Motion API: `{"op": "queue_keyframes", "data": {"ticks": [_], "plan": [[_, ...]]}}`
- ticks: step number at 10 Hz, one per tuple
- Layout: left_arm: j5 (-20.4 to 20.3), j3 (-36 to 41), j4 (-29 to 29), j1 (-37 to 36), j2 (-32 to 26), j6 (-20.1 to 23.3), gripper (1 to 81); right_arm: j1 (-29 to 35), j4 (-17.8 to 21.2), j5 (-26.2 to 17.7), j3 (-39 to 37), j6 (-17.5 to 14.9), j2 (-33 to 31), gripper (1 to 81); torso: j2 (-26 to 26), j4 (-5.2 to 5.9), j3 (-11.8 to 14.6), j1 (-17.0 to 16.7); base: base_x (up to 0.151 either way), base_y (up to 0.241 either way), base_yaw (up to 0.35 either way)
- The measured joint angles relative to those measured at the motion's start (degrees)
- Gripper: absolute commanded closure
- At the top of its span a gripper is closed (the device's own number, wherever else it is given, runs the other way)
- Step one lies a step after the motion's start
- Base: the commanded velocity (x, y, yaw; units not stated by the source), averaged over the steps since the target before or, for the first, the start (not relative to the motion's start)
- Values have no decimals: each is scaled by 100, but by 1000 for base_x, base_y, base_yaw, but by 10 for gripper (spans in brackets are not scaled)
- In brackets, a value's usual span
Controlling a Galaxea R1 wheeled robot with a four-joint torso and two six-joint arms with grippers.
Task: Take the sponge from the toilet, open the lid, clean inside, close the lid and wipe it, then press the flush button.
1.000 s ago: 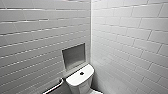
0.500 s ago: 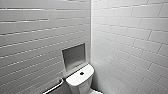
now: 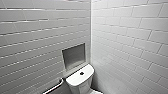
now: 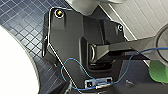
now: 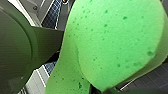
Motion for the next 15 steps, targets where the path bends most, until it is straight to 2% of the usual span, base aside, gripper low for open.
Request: {"op": "queue_keyframes", "data": {"ticks": [2,3,4,7,12,13,15], "plan": [[49,488,-1408,-297,-249,1429,10,-7,0,0,-1,0,2,811,0,0,0,0,0,0,0],[71,798,-1919,-510,-411,1914,10,-16,1,-4,-1,0,2,811,0,0,0,0,0,0,0],[74,1083,-2238,-708,-577,2174,10,-11,1,2,-1,0,2,811,0,0,0,0,0,0,0],[249,1670,-2633,-1347,-916,2352,10,-11,1,0,-6,2,2,811,0,0,0,0,0,0,0],[917,2061,-3045,-2394,-987,2458,10,34,1,0,-28,2,72,811,0,0,0,2,0,0,0],[1081,2070,-3183,-2630,-974,2423,811,32,1,0,-30,2,63,811,2,0,0,2,0,0,0],[1399,2081,-3408,-3098,-905,2467,811,32,1,0,-34,2,63,811,2,0,0,2,0,0,0]]}}
